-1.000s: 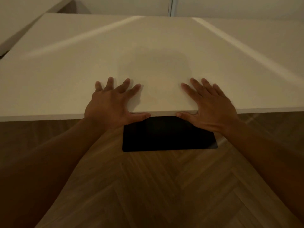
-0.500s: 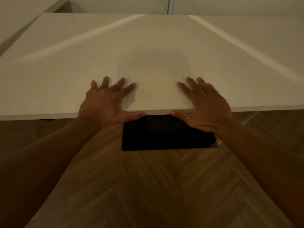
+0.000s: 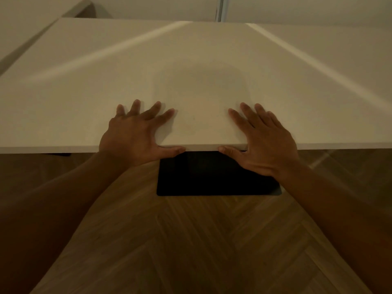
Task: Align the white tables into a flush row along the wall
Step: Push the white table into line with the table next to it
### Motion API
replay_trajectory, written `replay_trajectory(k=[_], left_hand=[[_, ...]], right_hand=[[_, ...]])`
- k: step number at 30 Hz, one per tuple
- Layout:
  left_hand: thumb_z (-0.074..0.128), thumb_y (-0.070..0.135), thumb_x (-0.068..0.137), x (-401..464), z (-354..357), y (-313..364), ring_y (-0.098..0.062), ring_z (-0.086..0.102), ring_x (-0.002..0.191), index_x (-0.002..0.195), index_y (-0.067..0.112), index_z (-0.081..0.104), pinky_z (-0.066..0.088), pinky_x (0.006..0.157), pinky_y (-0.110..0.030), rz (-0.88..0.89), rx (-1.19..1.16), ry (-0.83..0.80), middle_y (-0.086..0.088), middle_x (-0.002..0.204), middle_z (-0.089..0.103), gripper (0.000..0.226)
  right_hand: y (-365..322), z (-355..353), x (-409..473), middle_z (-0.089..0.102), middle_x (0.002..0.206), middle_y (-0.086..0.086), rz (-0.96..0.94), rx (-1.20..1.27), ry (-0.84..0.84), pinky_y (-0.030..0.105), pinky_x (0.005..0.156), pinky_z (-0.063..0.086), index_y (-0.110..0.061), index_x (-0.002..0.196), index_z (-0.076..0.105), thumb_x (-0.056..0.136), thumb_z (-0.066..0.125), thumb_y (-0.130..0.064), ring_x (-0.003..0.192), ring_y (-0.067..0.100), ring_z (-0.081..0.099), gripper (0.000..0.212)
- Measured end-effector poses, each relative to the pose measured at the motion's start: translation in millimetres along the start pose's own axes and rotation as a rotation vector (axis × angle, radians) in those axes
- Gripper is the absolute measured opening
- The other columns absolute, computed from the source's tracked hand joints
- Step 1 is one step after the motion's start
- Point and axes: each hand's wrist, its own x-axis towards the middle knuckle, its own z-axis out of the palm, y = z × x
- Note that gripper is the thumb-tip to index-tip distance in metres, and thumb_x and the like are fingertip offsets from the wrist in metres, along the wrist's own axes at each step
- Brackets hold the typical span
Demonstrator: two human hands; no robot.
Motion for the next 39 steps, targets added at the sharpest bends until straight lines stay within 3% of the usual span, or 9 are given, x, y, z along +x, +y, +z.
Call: replay_trajectory(k=[11, 29, 35, 39], left_hand=[[0.021, 0.101, 0.071, 2.1, 5.6, -1.3, -0.041, 0.025, 0.145, 0.159, 0.041, 0.019, 0.033, 0.108, -0.062, 0.014, 0.029, 0.034, 0.005, 0.166, 0.025, 0.107], [0.023, 0.103, 0.066, 1.5, 0.7, 6.1, -0.038, 0.020, 0.149, 0.158, 0.046, 0.015, 0.031, 0.111, -0.063, -0.043, 0.026, -0.007, 0.010, 0.167, 0.020, 0.108], [0.016, 0.104, 0.065, 3.3, -6.8, 16.3, -0.030, 0.010, 0.154, 0.159, 0.043, 0.012, 0.013, 0.122, -0.059, -0.029, -0.074, -0.103, 0.002, 0.169, 0.012, 0.112], [0.024, 0.099, 0.072, 5.9, -8.2, 77.4, -0.019, 0.002, 0.156, 0.157, 0.050, 0.007, 0.004, 0.125, -0.051, 0.073, -0.183, -0.012, 0.009, 0.169, 0.003, 0.099]], right_hand=[[-0.1, 0.6, -0.1, 0.006, 0.169, 0.001, 0.000, -0.010, 0.010, 0.047, 0.125, 0.013, -0.035, 0.160, 0.000, 0.082, 0.011, -0.092, 0.155, 0.028, 0.004, 0.097], [2.0, -0.1, 0.7, 0.011, 0.168, 0.002, -0.005, 0.019, 0.019, 0.049, 0.124, 0.015, -0.032, 0.160, 0.007, 0.081, 0.012, -0.092, 0.154, 0.030, 0.007, 0.100], [15.2, -6.7, 4.2, 0.000, 0.169, -0.002, -0.056, 0.166, -0.050, 0.049, 0.125, 0.004, -0.036, 0.159, 0.001, 0.078, 0.016, -0.093, 0.155, 0.025, -0.004, 0.100], [35.1, -12.6, -2.1, -0.006, 0.169, -0.004, -0.074, 0.255, -0.072, 0.047, 0.125, 0.000, -0.039, 0.158, -0.007, 0.079, 0.023, -0.092, 0.155, 0.021, -0.009, 0.100]])
